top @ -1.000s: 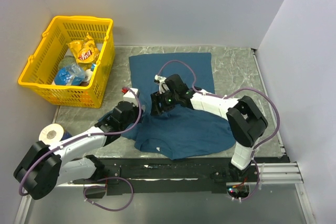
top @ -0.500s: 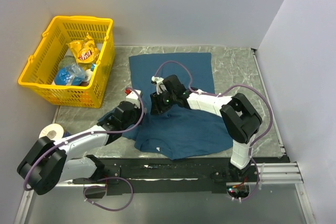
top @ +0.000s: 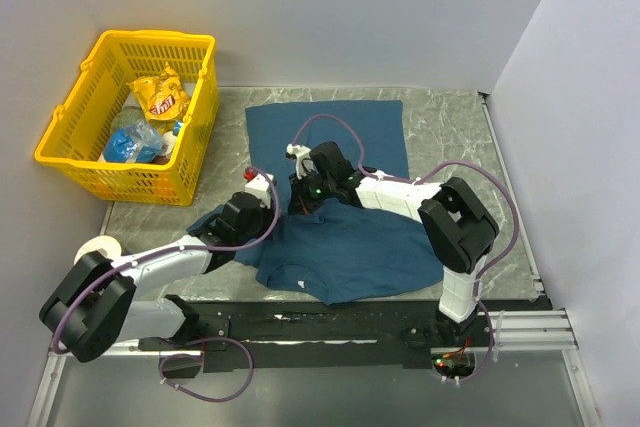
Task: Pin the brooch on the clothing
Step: Pin the brooch to the clothes.
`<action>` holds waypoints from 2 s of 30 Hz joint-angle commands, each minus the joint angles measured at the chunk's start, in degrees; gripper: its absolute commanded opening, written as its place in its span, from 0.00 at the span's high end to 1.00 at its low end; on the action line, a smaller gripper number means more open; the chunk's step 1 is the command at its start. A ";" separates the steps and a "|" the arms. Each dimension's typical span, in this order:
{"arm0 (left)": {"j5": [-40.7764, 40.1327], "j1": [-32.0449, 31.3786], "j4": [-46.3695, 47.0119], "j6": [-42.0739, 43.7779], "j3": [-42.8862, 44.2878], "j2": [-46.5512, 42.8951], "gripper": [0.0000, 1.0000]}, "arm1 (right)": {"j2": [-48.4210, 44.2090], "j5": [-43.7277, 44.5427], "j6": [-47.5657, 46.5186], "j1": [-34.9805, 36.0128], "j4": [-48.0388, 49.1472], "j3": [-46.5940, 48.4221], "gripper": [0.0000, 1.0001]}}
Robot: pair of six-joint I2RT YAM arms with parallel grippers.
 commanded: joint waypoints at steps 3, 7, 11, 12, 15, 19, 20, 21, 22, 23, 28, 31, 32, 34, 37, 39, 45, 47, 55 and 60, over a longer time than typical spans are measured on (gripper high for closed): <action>1.65 0.23 4.07 -0.75 1.82 -1.11 0.99 | 0.94 -3.33 0.23 0.28 2.94 1.52 1.00; 2.17 0.23 6.79 -2.34 1.56 -0.85 0.99 | 0.77 -3.78 0.50 0.28 3.11 1.34 1.00; 3.32 0.32 9.07 -3.92 0.94 -1.72 0.99 | 0.77 -2.90 0.68 0.19 2.76 1.08 1.00; 3.58 0.49 10.47 -4.62 0.07 -2.16 0.99 | 0.68 -2.90 0.76 0.01 2.76 0.99 1.00; 4.72 0.93 11.54 -5.41 -0.90 -3.39 0.99 | 0.59 -2.63 1.47 -0.25 3.11 0.81 1.00; 5.78 1.98 12.42 -5.94 -2.13 -4.53 0.99 | 0.07 -4.04 2.78 -1.22 3.46 0.03 1.00; 7.43 2.25 12.85 -6.12 -2.48 -4.89 0.99 | -0.11 -4.39 3.22 -1.65 4.94 -0.33 1.00; 8.06 2.86 13.47 -6.55 -3.36 -5.24 0.99 | -0.11 -4.83 3.49 -2.00 5.48 -0.59 1.00; 9.11 3.21 14.34 -6.82 -3.97 -6.02 0.99 | -0.37 -5.79 3.58 -2.18 5.92 -0.94 1.00; 10.34 3.56 15.92 -7.17 -4.50 -6.21 0.99 | -0.46 -6.23 3.93 -2.45 6.36 -1.47 1.00; 13.68 5.24 19.01 -8.76 -6.53 -6.30 0.99 | -0.90 -8.34 4.89 -2.89 8.65 -2.79 1.00; 14.22 5.33 18.49 -8.50 -5.92 -5.68 0.99 | -0.99 -8.79 5.42 -2.98 9.18 -2.97 1.00; 13.69 5.33 17.96 -8.41 -5.65 -5.68 0.99 | -1.25 -8.61 5.34 -3.06 9.18 -2.97 1.00; 10.45 5.33 14.72 -7.70 -5.30 -6.29 0.99 | -1.86 -8.26 5.51 -3.15 9.17 -3.14 1.00; 6.49 5.33 9.09 -6.21 -3.81 -6.56 0.99 | -2.57 -8.78 6.12 -3.76 9.96 -3.67 1.00; 4.74 5.33 7.68 -5.16 -3.19 -6.38 0.99 | -2.83 -9.75 6.13 -4.03 9.88 -3.58 1.00; 3.58 5.33 7.32 -4.63 -2.84 -5.42 0.99 | -3.62 -11.07 6.65 -4.12 10.32 -3.40 1.00; 2.97 5.33 7.06 -4.71 -2.40 -4.81 0.99 | -4.15 -11.60 6.83 -4.03 10.49 -3.58 1.00; 5.43 5.24 8.90 -4.80 -1.17 -1.99 0.99 | -3.62 -12.21 6.83 -4.03 9.96 -2.79 1.00; 5.78 5.24 9.17 -5.06 -0.55 -1.99 0.99 | -2.92 -12.57 7.18 -4.12 10.32 -2.79 1.00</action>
